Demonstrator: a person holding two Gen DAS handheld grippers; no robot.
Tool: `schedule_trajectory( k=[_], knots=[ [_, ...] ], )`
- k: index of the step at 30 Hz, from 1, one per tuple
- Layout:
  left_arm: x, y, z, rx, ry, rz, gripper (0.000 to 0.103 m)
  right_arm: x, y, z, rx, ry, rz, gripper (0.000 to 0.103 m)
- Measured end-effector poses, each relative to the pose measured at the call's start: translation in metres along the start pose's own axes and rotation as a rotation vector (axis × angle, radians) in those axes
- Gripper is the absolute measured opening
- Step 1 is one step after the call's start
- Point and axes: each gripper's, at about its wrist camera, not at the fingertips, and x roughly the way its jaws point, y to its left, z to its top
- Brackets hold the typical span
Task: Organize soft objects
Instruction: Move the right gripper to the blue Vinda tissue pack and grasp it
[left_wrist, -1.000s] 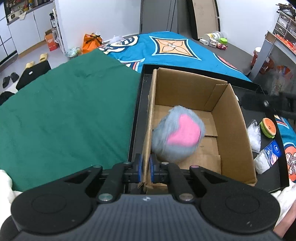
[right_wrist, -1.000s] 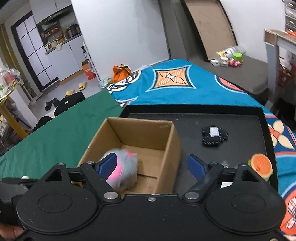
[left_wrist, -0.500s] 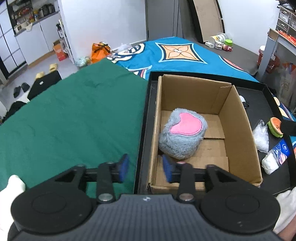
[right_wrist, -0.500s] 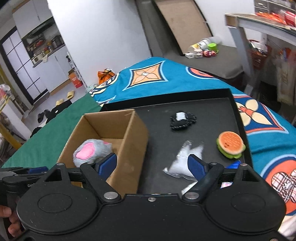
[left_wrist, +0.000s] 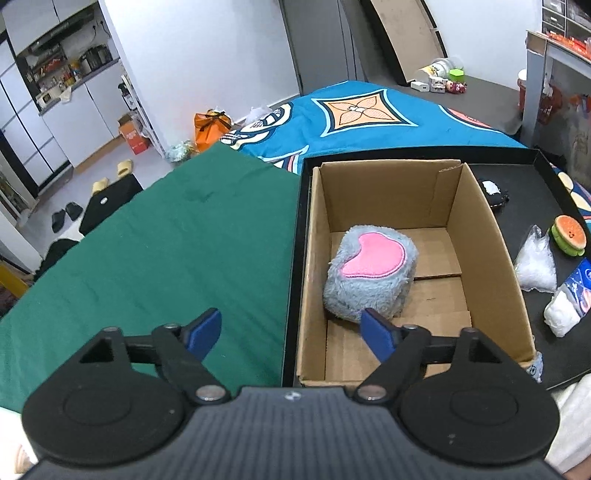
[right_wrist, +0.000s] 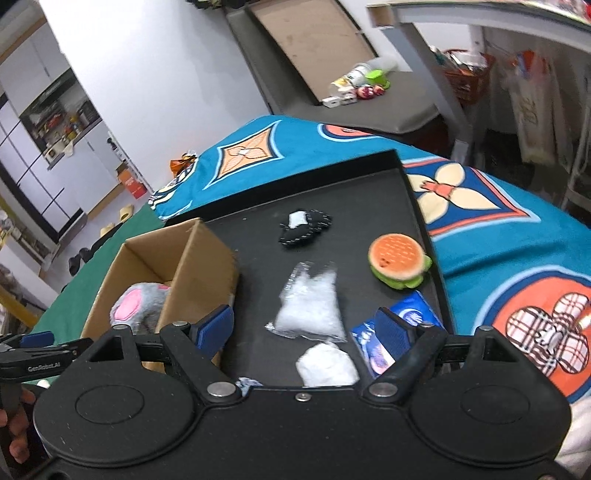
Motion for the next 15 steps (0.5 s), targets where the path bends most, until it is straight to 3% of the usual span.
schedule_trajectory(
  k=[4, 15],
  knots=[
    [-0.003, -0.007, 0.000, 0.031, -0.019, 0.030, 0.091, 0.002, -0.015, -0.003, 0.040, 0.006, 0.007, 0.083],
    [-0.003, -0.014, 0.004, 0.035, -0.009, 0.058, 0.092, 0.020, -0.047, -0.013, 0.144, 0.076, 0.015, 0.082]
  ],
)
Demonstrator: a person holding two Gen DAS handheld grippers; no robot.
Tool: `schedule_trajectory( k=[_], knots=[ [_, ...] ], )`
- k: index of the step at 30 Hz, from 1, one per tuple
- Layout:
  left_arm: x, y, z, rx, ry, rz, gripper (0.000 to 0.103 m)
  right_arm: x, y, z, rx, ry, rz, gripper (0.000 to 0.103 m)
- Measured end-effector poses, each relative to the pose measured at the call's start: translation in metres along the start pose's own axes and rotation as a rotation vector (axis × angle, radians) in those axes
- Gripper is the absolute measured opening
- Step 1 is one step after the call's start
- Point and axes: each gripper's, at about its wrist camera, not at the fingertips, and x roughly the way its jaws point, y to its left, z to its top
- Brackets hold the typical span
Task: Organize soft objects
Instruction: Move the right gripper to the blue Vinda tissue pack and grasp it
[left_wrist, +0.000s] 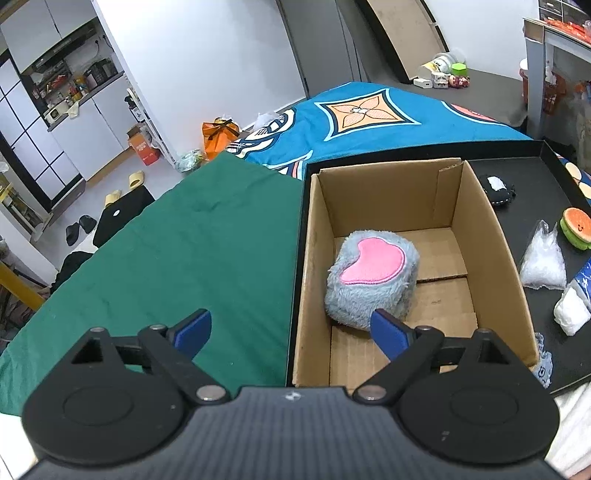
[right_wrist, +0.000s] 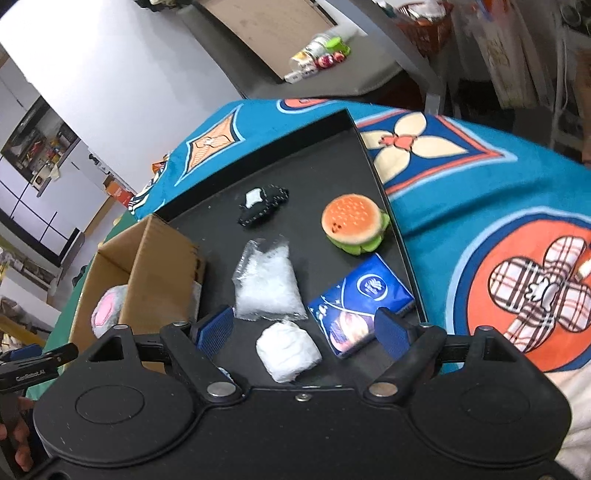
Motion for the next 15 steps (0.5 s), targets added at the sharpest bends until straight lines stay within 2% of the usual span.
schedule_trajectory(
  k=[7, 11, 15],
  knots=[
    [0.001, -0.004, 0.002, 0.006, 0.005, 0.012, 0.093, 0.014, -0.011, -0.001, 0.041, 0.044, -0.009, 0.079],
    [0.004, -0.005, 0.003, 0.008, 0.015, 0.017, 0.093, 0.023, -0.018, 0.001, 0.078, 0.052, -0.022, 0.069],
    [0.006, -0.008, 0.005, 0.013, 0.028, 0.017, 0.093, 0.034, -0.024, 0.003, 0.110, 0.054, -0.041, 0.067]
  ],
)
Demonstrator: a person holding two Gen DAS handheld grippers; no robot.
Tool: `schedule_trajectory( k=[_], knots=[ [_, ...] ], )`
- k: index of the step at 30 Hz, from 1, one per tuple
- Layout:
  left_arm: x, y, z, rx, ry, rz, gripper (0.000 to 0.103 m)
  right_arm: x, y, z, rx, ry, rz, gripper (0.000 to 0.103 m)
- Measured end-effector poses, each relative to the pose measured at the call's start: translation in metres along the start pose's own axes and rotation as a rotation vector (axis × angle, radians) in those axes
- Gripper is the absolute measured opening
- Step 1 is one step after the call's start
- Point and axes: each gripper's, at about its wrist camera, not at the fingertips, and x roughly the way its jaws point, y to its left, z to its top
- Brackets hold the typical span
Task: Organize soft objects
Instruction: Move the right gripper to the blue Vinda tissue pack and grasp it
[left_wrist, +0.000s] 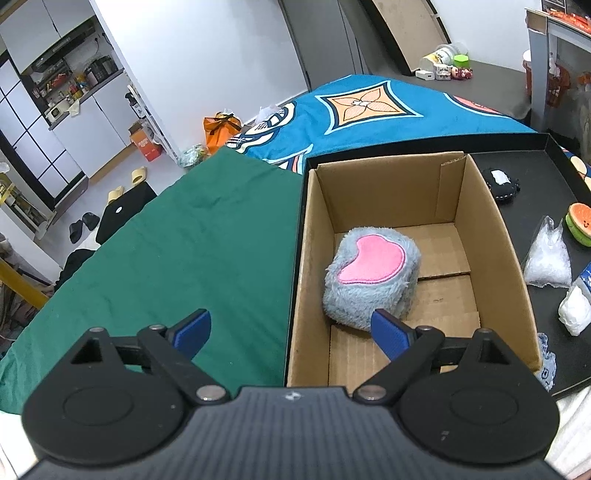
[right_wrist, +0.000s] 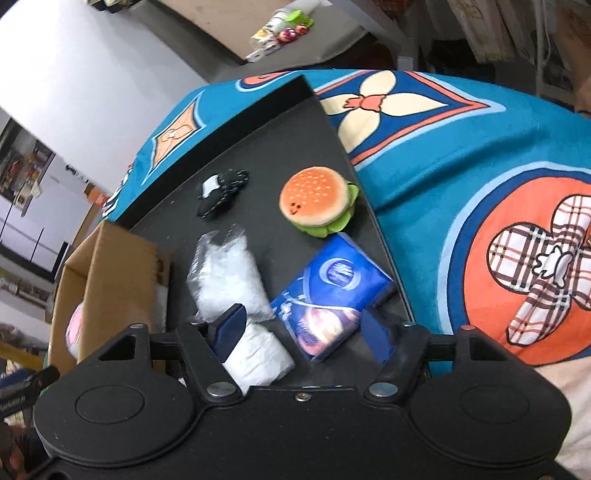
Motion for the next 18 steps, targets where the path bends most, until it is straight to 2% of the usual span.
schedule_trajectory(
  k=[5, 13, 18],
  knots=[
    [0.001, -0.001, 0.001, 0.005, -0.001, 0.010, 0.093, 0.010, 0.002, 0.002, 0.000, -0.007, -0.030, 0.067],
    [0.009, 0.005, 0.002, -0.025, 0.031, 0.001, 0.093, 0.024, 0.028, -0.001, -0.144, -0.057, -0.135, 0.068],
    [0.012, 0.004, 0.002, -0.025, 0.044, 0.008, 0.093, 0.030, 0.039, -0.007, -0.256, -0.059, -0.194, 0.069]
  ],
)
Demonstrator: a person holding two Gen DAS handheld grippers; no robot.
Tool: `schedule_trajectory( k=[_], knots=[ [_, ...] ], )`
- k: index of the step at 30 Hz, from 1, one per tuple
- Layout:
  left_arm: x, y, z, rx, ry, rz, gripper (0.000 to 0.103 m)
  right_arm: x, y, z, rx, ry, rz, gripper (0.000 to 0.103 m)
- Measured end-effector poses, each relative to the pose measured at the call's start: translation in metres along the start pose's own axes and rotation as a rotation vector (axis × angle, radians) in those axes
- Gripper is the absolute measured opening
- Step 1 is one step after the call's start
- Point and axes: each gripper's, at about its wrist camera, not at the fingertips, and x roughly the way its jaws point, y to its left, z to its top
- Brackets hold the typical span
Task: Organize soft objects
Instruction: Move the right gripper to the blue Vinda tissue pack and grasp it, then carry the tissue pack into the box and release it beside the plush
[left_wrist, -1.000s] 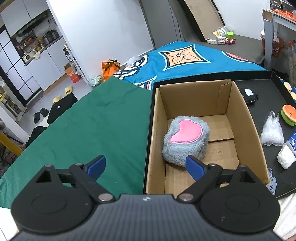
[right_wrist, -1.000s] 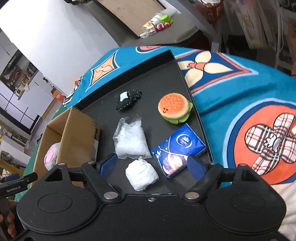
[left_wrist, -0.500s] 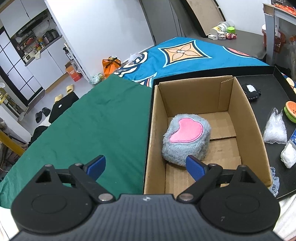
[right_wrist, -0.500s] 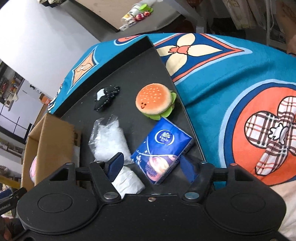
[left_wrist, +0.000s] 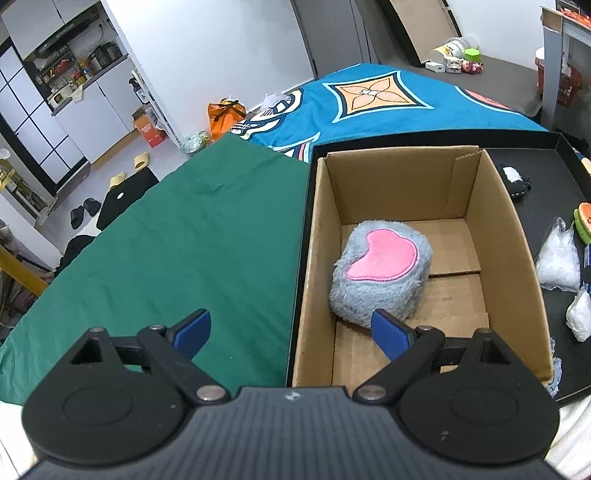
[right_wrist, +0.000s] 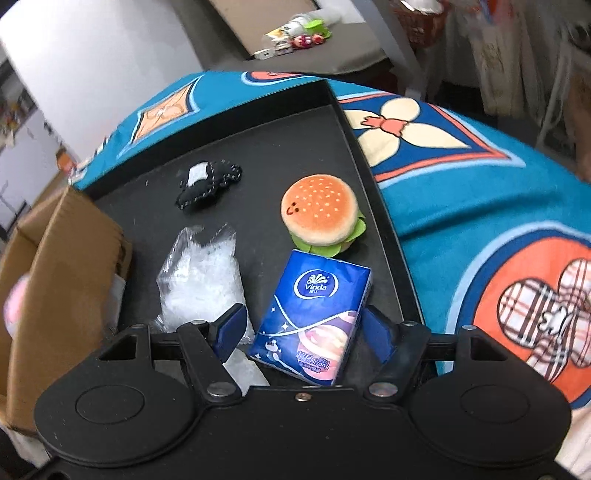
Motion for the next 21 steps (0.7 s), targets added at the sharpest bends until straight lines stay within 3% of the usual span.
schedule_trajectory(
  k=[8, 13, 21],
  knots=[
    [-0.001, -0.003, 0.000, 0.012, -0.007, 0.028, 0.093, -0.005, 0.008, -0.017, -0.112, -0.021, -0.117, 0.066],
    [-0.004, -0.005, -0.002, 0.022, -0.016, 0.037, 0.093, -0.012, 0.004, -0.025, -0.121, -0.040, -0.127, 0.052],
    [-0.007, -0.001, -0.003, 0.008, -0.035, 0.032, 0.093, -0.025, -0.003, -0.022, -0.074, -0.083, -0.083, 0.051]
  ],
)
